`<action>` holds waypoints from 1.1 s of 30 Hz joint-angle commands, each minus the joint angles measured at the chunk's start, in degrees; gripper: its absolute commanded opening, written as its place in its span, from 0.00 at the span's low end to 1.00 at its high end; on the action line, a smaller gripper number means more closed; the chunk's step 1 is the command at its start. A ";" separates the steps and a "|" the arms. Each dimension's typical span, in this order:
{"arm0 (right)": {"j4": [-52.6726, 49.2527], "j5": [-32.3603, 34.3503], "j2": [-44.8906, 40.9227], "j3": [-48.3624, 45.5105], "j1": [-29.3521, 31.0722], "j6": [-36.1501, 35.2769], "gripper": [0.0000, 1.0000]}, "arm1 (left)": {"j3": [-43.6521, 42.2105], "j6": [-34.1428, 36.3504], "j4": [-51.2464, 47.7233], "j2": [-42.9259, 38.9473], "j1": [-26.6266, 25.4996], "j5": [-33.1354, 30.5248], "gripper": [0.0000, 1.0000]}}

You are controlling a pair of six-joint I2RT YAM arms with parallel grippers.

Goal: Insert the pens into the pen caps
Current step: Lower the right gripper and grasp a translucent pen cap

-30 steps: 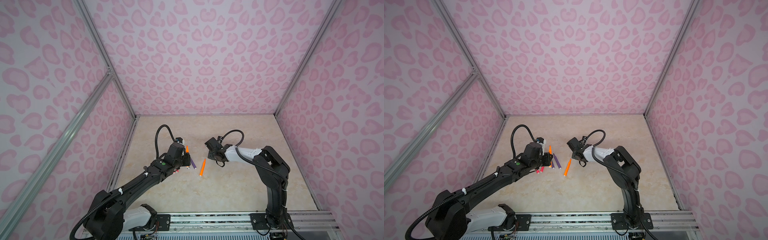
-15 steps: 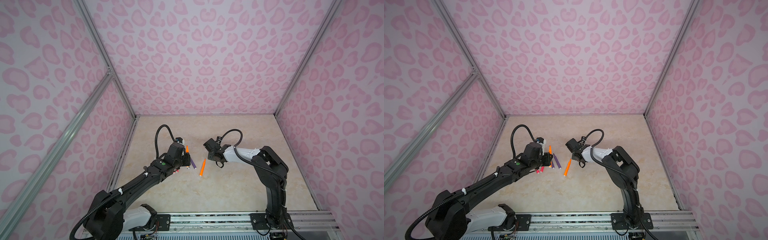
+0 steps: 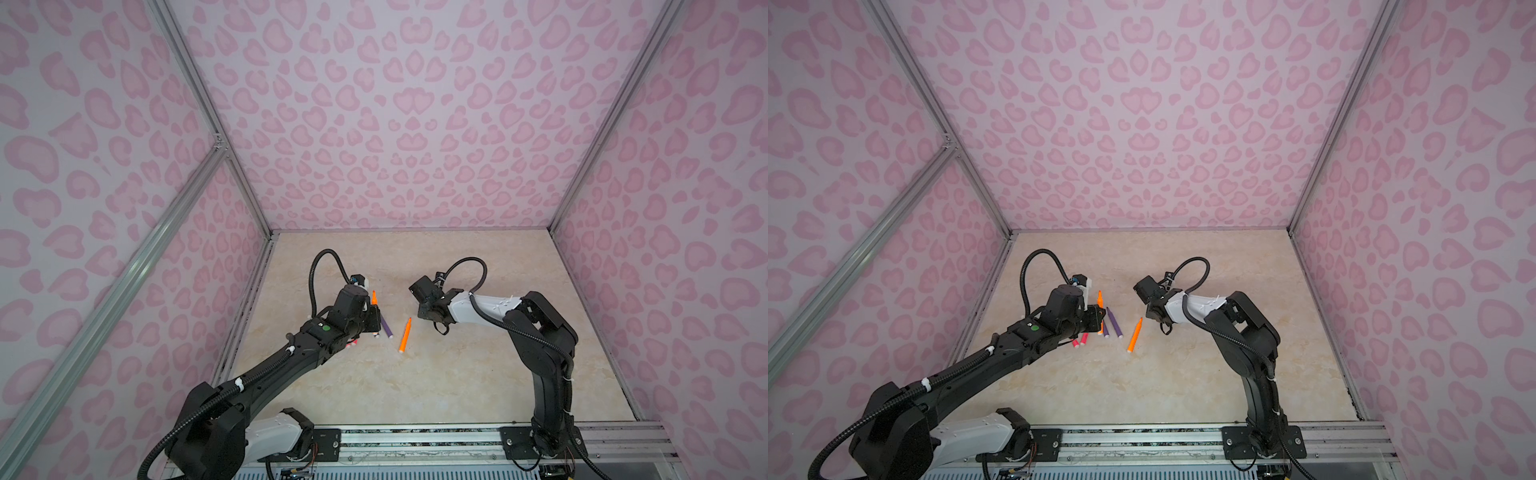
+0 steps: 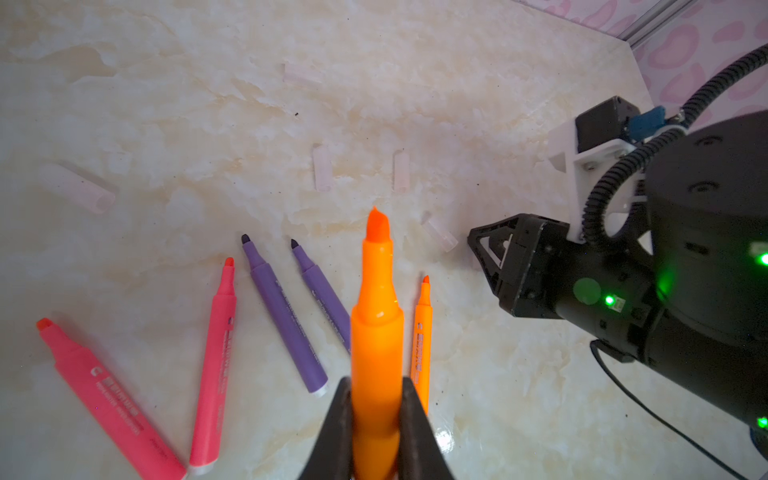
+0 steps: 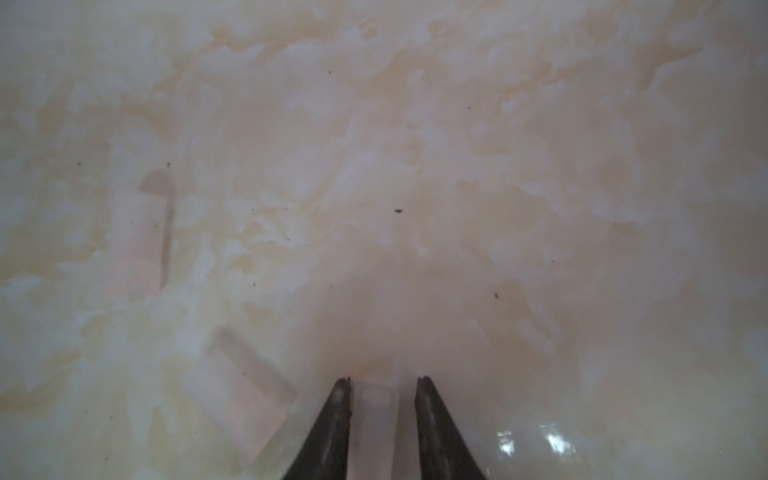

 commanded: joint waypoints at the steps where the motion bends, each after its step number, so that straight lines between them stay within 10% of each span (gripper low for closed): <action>1: -1.46 -1.75 0.14 -0.61 0.33 -0.06 0.30 | 0.67 0.24 -0.68 -0.50 0.03 0.06 0.04; 33: -1.00 -2.27 1.19 -0.42 0.39 -0.24 0.24 | 0.74 0.24 -0.73 -0.63 0.03 0.27 0.04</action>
